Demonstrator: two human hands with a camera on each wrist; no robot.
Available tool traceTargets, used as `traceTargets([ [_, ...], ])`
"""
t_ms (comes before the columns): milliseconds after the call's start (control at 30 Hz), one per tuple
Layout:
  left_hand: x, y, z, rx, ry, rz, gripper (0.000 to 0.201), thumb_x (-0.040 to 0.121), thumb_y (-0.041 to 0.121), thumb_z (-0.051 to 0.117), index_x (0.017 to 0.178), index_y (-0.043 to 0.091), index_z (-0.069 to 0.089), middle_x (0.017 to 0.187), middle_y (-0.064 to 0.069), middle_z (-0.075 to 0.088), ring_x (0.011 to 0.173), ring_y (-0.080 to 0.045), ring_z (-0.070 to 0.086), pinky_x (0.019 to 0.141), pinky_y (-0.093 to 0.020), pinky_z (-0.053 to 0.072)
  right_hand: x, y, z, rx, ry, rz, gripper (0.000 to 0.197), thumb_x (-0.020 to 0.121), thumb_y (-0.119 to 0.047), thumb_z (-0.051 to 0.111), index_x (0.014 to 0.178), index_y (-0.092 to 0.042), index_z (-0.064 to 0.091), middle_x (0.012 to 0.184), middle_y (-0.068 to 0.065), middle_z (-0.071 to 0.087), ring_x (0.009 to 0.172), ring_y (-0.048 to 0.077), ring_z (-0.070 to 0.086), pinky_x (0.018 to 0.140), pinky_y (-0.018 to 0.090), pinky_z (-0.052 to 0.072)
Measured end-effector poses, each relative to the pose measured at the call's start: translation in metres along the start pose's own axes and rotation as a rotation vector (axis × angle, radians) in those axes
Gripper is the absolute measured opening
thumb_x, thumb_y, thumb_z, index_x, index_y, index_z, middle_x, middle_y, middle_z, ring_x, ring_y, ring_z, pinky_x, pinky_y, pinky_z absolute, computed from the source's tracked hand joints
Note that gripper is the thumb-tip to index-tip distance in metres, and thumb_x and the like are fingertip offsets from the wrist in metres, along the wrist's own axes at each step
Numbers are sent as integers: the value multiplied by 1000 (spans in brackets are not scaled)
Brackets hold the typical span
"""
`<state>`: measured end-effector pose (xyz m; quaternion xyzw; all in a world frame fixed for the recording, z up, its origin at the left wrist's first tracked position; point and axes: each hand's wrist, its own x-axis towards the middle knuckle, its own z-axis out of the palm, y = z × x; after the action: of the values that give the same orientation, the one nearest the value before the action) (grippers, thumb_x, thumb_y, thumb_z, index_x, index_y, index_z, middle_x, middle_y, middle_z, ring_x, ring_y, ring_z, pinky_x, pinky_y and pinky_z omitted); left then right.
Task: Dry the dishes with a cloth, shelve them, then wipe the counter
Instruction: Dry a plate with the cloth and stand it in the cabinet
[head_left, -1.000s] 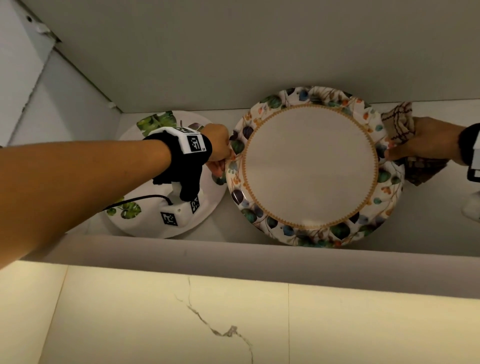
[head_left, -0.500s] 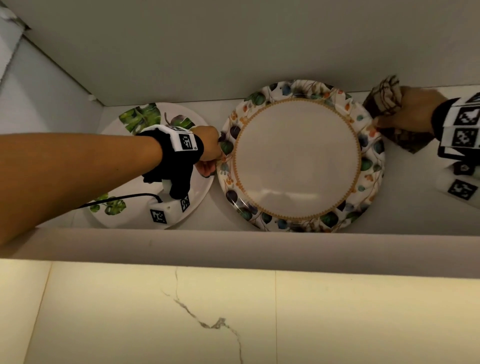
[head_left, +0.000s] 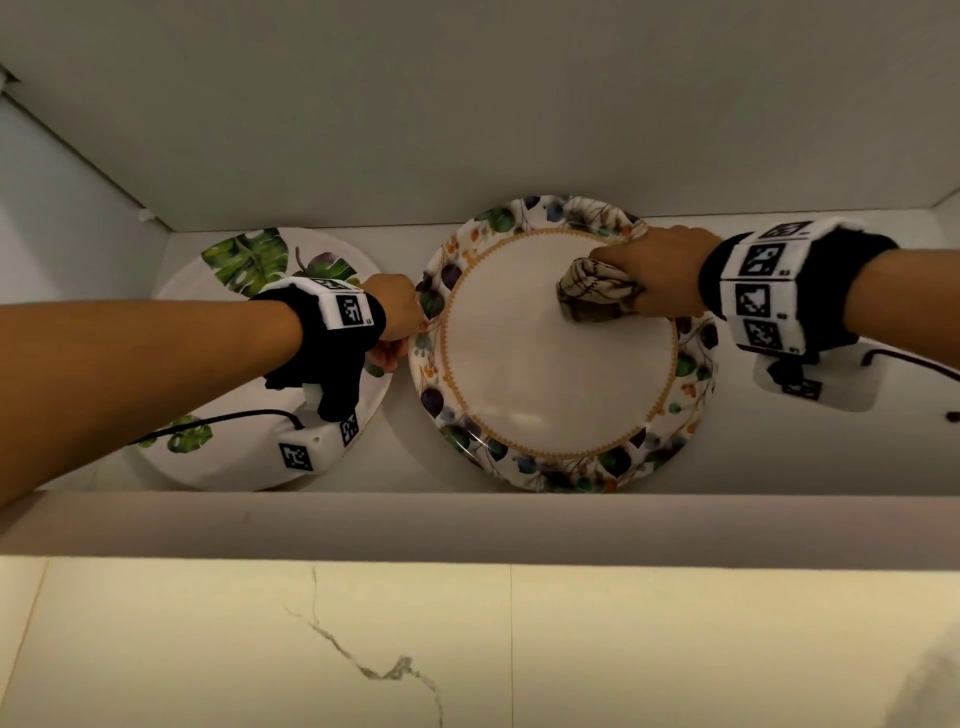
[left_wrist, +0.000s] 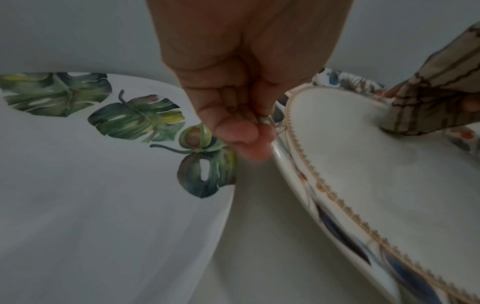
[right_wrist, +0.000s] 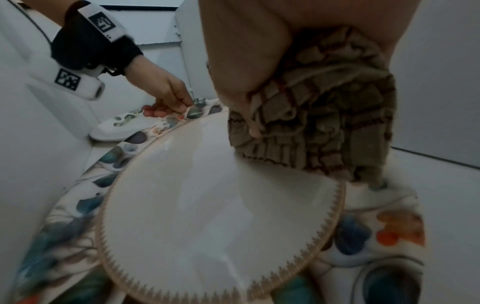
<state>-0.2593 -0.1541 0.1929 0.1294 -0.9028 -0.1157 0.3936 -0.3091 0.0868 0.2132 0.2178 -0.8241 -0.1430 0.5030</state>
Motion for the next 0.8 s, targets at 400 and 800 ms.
traceTargets([
  [400, 6, -13, 4, -90, 14, 35, 35, 94, 4, 44, 61, 0, 51, 43, -10, 54, 26, -16, 50, 33, -22, 47, 12, -10, 4, 179, -114, 39, 44, 88, -16, 60, 129, -11, 45, 125, 15, 55, 113, 30, 50, 79, 25, 32],
  [800, 8, -16, 8, 33, 55, 34, 41, 92, 25, 57, 56, 5, 52, 26, 0, 49, 23, -10, 49, 31, -16, 43, 8, -11, 11, 191, -131, 25, 47, 88, -18, 60, 132, -14, 43, 125, 15, 56, 112, 32, 51, 87, 29, 39],
])
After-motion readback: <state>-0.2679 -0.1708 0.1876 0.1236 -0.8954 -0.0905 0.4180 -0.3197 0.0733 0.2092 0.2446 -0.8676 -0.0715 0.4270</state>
